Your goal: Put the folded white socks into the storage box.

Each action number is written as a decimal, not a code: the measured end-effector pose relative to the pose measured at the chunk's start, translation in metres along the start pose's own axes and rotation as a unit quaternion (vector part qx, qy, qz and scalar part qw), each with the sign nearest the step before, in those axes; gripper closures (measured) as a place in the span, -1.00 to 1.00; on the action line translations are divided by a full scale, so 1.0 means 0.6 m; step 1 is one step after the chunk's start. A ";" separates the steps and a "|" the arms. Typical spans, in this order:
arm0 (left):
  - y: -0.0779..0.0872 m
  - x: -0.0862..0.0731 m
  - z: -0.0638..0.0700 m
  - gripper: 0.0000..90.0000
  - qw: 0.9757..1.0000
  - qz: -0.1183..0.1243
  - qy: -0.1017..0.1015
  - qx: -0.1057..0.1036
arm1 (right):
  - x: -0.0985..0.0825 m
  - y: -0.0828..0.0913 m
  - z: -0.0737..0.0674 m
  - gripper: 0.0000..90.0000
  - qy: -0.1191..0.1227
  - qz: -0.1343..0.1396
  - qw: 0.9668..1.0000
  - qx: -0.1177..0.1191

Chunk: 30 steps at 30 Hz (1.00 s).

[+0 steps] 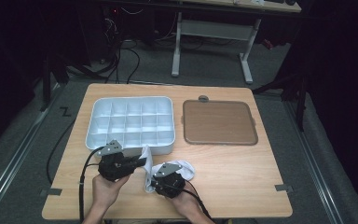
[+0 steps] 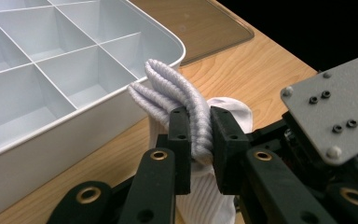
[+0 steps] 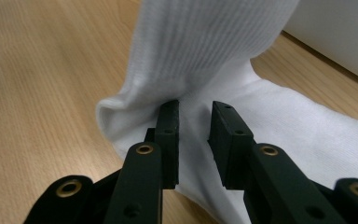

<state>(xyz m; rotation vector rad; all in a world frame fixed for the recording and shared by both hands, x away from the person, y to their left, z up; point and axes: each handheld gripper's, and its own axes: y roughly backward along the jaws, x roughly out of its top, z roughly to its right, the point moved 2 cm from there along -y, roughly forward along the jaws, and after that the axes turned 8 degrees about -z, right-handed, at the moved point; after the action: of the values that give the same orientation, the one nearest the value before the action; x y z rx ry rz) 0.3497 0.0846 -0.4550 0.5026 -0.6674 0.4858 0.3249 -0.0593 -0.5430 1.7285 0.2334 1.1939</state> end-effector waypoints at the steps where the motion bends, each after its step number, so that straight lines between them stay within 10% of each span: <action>1: 0.000 0.000 0.000 0.76 1.000 0.000 0.000 0.000 | 0.000 0.000 0.000 0.63 0.000 0.000 1.000 0.000; 10: -0.005 -0.003 0.002 0.77 1.000 -0.019 -0.011 0.007 | 0.005 0.007 -0.004 0.50 -0.006 -0.001 1.000 0.007; 20: -0.016 -0.006 0.008 0.77 0.999 -0.030 -0.023 0.016 | -0.032 0.097 0.065 0.49 -0.048 0.044 0.996 -0.067; 30: -0.032 -0.017 0.019 0.77 0.998 -0.042 -0.038 0.020 | -0.078 0.115 0.121 0.51 -0.097 0.030 0.990 -0.096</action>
<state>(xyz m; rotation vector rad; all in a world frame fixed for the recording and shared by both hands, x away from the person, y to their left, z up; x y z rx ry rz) 0.3485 0.0606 -0.4596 0.5874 -0.7069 0.4027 0.3357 -0.1665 -0.5189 1.6772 -0.0493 1.0458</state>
